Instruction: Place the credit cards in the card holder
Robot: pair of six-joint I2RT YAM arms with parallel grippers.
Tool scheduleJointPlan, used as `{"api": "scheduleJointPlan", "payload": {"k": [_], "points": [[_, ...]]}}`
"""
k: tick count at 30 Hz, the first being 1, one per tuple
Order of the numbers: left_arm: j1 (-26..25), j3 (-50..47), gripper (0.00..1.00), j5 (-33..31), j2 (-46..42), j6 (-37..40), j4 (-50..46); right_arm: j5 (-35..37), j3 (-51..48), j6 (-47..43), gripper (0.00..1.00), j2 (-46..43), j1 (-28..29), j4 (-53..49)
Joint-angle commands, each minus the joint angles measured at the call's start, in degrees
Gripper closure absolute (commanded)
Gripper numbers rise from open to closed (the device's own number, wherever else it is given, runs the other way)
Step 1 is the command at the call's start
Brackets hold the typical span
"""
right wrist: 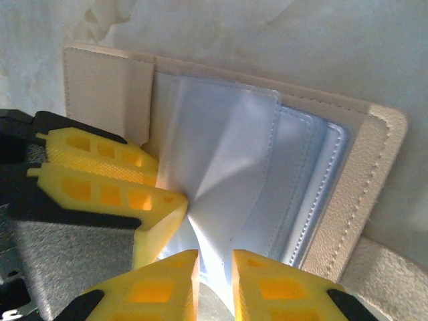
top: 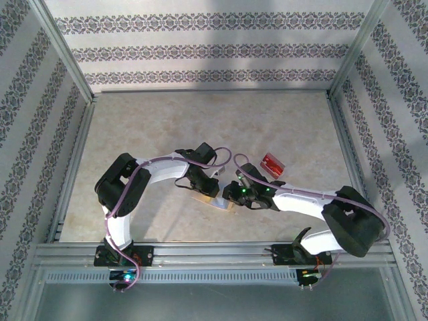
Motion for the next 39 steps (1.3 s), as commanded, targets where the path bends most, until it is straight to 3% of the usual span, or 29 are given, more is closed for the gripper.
{"api": "scheduleJointPlan", "payload": {"k": [1, 20, 29, 39], "points": [[0.4, -1.1, 0.85, 0.2, 0.0, -1.0, -0.3, -0.5, -0.5, 1.6, 0.80, 1.3, 0.8, 2.9], [0.9, -1.6, 0.84, 0.8, -0.8, -1.7, 0.2, -0.7, -0.8, 2.6, 0.79, 4.4, 1.7, 6.3], [1.3, -2.7, 0.70, 1.2, -6.0, -1.7, -0.1, -1.0, -0.1, 3.5, 0.79, 4.8, 1.7, 8.2], [5.5, -3.7, 0.63, 0.8, -12.2, -1.6, -0.3, -1.3, 1.5, 4.0, 0.79, 5.7, 2.3, 10.3]]}}
